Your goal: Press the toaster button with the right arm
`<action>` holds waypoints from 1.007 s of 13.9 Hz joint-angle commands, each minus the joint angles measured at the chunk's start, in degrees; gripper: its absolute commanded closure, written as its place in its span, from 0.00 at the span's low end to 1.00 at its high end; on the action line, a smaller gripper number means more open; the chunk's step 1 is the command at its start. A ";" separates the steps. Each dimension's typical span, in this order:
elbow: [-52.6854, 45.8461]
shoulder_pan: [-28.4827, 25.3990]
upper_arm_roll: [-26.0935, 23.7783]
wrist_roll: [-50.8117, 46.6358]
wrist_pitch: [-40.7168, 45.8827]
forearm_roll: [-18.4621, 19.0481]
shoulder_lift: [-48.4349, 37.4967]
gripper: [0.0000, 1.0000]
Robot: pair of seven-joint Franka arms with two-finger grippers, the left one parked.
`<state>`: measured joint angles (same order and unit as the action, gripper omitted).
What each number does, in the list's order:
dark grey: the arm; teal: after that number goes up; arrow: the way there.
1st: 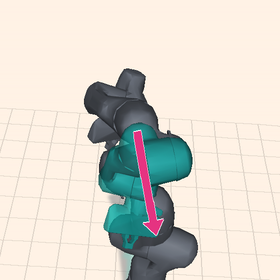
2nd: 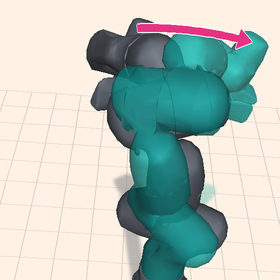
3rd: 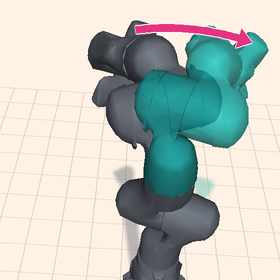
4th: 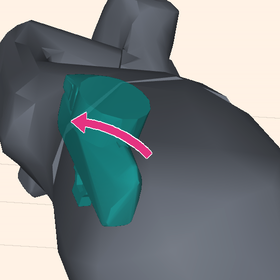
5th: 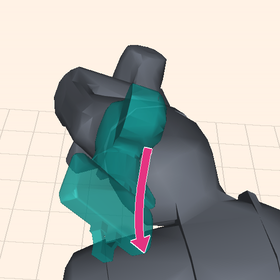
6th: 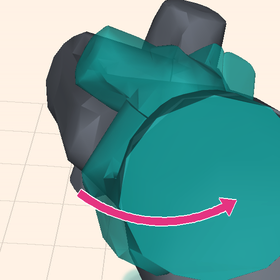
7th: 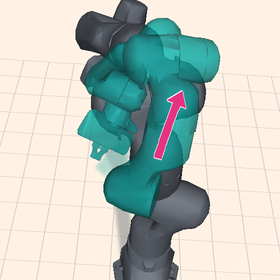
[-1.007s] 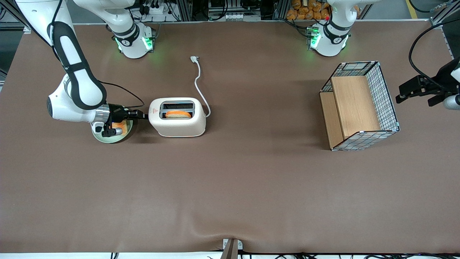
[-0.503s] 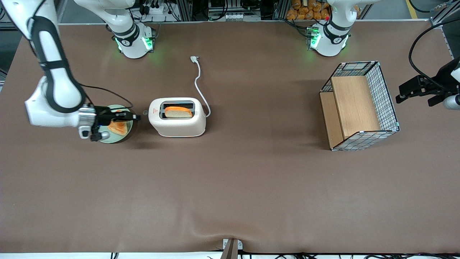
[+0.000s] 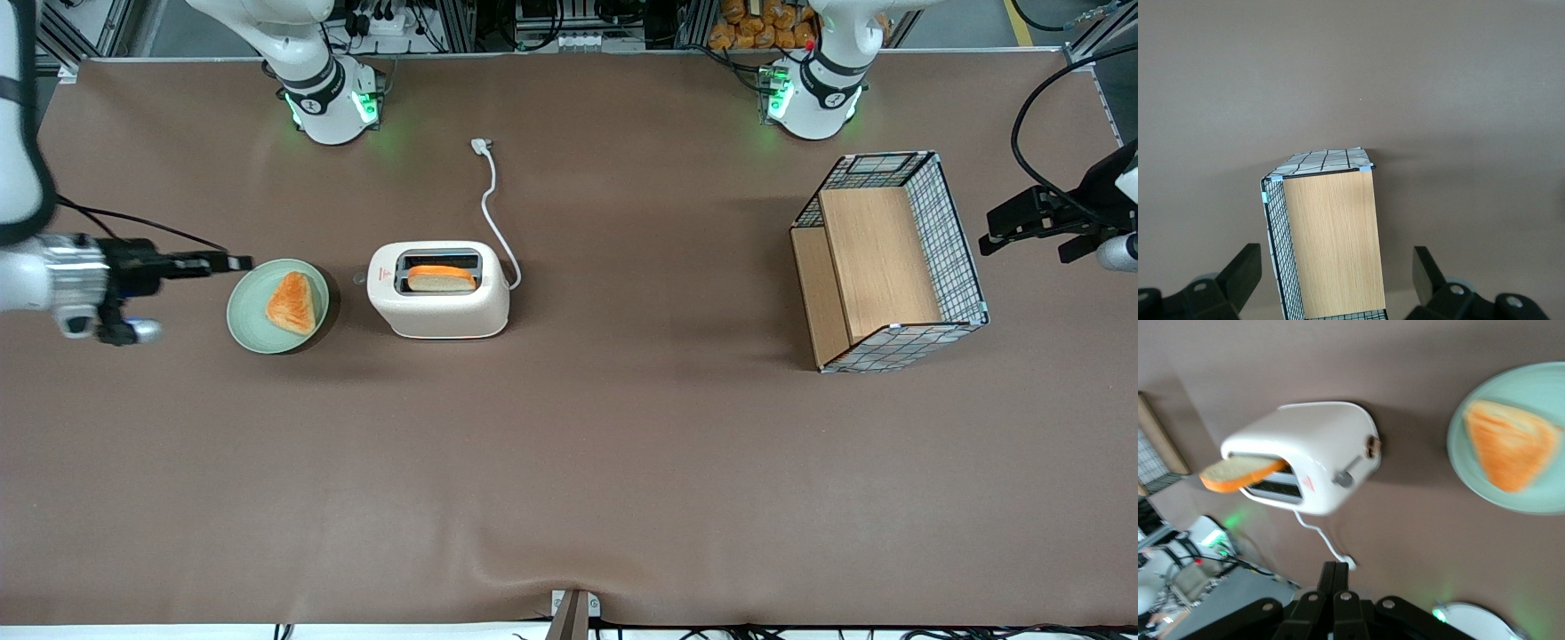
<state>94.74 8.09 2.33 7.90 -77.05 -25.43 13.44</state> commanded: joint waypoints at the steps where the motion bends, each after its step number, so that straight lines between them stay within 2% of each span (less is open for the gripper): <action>1: -7.36 0.44 -0.84 -3.33 5.06 6.86 -0.60 0.67; 4: -8.60 0.09 -1.27 -3.25 4.89 13.89 -4.73 0.25; 5: -8.78 -0.52 -1.36 -3.33 4.46 16.00 -6.48 0.06; 6: -8.87 -0.88 -1.36 -3.33 4.36 17.67 -8.15 0.00; 9: -8.87 -1.23 -1.36 -3.42 4.01 19.35 -12.02 0.00; 11: -8.69 -3.15 -1.54 -3.42 2.00 24.52 -13.96 0.00; 12: -8.52 -3.43 -1.54 -3.60 1.21 25.50 -14.32 0.00; 14: -8.25 -3.43 -1.54 -3.95 -0.99 25.51 -14.41 0.00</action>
<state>85.43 5.18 0.89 5.03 -76.05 -1.70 -0.29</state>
